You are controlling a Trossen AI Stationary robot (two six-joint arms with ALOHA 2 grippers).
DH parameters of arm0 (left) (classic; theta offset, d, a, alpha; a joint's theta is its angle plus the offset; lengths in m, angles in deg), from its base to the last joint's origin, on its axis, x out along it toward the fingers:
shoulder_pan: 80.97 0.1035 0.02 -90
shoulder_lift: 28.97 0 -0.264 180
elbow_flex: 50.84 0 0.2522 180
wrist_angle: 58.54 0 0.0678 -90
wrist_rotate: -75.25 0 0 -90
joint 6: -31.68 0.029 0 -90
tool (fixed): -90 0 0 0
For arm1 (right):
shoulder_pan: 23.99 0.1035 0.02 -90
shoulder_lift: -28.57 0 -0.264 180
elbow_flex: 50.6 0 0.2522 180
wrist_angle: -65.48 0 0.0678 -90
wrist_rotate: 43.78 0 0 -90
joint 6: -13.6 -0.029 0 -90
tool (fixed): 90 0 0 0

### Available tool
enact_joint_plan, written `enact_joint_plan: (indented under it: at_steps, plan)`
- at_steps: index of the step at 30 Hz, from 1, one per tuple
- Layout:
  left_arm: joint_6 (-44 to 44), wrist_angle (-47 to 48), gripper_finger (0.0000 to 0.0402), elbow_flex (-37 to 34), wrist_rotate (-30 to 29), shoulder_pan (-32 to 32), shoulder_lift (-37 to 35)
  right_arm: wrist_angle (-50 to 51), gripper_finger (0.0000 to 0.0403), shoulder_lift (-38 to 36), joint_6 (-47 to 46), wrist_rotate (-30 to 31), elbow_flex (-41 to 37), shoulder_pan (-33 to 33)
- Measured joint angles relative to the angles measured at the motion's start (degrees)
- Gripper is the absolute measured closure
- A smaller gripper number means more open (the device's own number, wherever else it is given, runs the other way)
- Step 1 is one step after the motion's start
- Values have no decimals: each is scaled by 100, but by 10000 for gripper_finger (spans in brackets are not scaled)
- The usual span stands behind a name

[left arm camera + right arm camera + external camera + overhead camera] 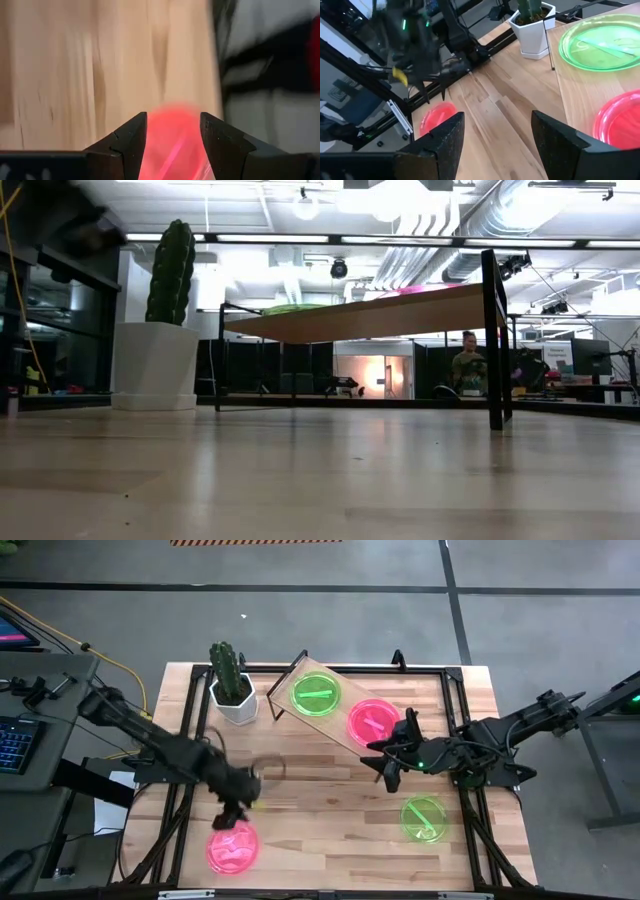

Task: Place and stack plates onto a shelf
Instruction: Stack the light pink plate on top of the light pink plate on the shelf

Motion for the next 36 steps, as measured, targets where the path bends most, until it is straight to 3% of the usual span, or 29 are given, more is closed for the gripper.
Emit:
enact_joint_plan:
  at_steps: [6,13,20,36]
  plan:
    - [1225,296,227,-4,-267,-787,1210,20,190,0,-2,2,0,0]
    - [1744,-294,227,-4,-716,-935,2148,20,190,2,-30,2,0,0]
    - [2194,-789,227,-56,-715,-935,2380,42,190,2,-153,4,0,0]
    - [2000,-1742,228,-940,-605,-989,2345,42,190,6,-168,103,0,-4]
